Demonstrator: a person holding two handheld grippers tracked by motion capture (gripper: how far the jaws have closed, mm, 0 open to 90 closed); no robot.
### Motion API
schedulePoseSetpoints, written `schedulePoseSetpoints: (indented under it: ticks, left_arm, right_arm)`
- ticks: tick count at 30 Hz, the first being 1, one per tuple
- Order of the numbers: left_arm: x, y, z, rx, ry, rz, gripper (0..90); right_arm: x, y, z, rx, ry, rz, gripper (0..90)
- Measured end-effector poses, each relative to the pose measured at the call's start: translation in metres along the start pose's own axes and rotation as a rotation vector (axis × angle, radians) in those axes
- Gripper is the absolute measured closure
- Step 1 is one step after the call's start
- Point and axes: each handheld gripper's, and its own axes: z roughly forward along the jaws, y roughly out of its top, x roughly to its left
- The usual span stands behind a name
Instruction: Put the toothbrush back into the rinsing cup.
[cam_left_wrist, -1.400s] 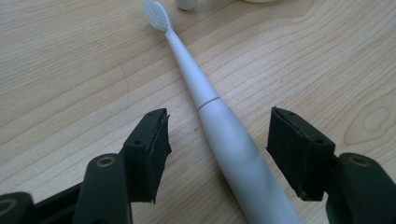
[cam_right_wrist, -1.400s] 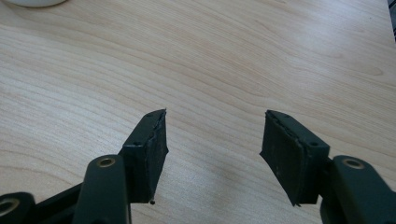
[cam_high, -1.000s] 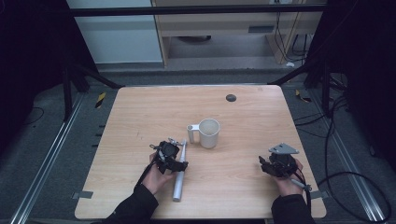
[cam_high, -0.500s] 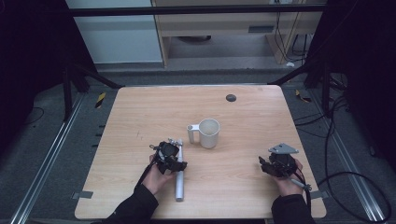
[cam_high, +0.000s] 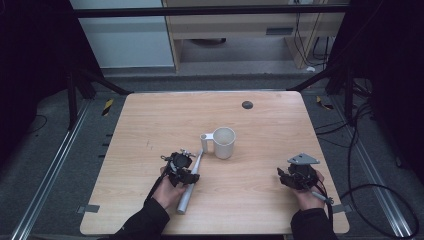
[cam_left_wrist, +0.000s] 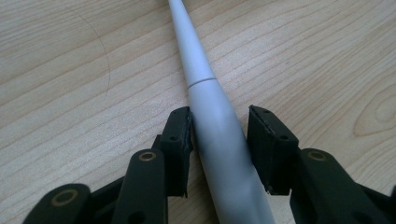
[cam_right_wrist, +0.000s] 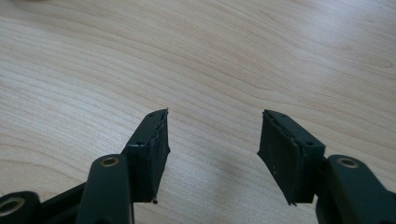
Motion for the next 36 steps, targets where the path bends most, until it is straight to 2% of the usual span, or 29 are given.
schedulePoseSetpoints:
  ticks: [6, 10, 18, 22, 27, 36]
  left_arm:
    - [0.003, 0.001, -0.001, 0.018, -0.001, -0.007, 62.4]
    - [0.007, 0.003, -0.002, 0.033, -0.001, 0.006, 65.1]
    - [0.008, 0.003, -0.002, 0.038, 0.026, 0.0, 65.7]
    - [0.007, 0.003, -0.004, 0.028, 0.038, 0.011, 65.9]
    - [0.007, 0.002, -0.013, 0.0, 0.031, 0.019, 66.0]
    - [0.015, -0.002, -0.035, -0.063, 0.023, -0.003, 66.2]
  right_arm:
    - [-0.001, 0.0, 0.0, 0.0, 0.0, 0.003, 42.3]
    - [-0.001, 0.0, 0.0, 0.006, 0.002, 0.005, 42.3]
    - [-0.001, 0.0, 0.0, 0.014, 0.006, 0.007, 43.5]
    - [-0.002, 0.0, 0.0, 0.013, 0.007, 0.009, 44.0]
    - [-0.002, -0.001, -0.001, 0.017, 0.01, 0.018, 44.6]
    - [-0.003, -0.001, -0.001, 0.014, 0.008, 0.013, 45.0]
